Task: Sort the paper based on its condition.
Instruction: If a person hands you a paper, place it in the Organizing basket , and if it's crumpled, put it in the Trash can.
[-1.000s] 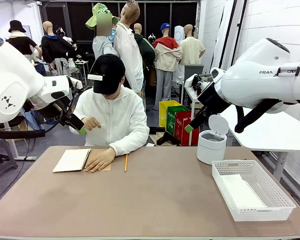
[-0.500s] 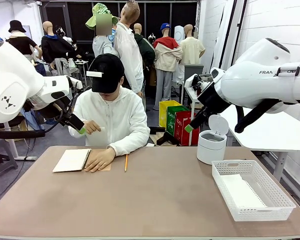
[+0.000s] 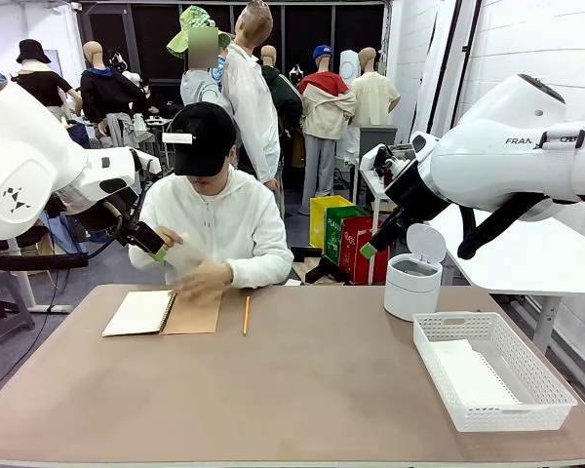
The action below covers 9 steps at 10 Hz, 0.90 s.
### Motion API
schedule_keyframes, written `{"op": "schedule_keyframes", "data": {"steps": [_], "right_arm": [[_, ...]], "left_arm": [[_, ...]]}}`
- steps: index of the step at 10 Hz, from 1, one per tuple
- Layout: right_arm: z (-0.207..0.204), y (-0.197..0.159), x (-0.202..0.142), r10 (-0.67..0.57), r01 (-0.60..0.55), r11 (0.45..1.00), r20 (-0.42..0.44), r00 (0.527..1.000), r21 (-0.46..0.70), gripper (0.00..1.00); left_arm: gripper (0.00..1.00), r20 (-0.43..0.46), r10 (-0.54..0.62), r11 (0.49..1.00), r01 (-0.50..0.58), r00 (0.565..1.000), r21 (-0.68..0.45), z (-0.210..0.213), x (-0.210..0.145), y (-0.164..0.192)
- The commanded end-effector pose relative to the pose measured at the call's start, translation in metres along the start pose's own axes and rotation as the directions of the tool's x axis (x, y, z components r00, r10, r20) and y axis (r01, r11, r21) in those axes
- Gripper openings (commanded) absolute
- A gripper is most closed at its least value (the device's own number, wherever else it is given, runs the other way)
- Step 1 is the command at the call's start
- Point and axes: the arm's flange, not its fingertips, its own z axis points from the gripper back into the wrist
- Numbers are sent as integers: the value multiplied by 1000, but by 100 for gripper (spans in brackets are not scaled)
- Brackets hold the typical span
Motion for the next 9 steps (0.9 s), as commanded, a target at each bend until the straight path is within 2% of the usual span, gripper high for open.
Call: {"op": "schedule_keyframes", "data": {"steps": [1,9], "right_arm": [[-1,-1,0,1,-1,1000,0,1000,-5,100],[-1,-1,0,1,-1,1000,0,1000,-5,100]], "left_arm": [[100,5,4,1000,-4,1000,-3,0,0,1],[100,5,4,1000,-4,1000,-3,0,0,1]]}}
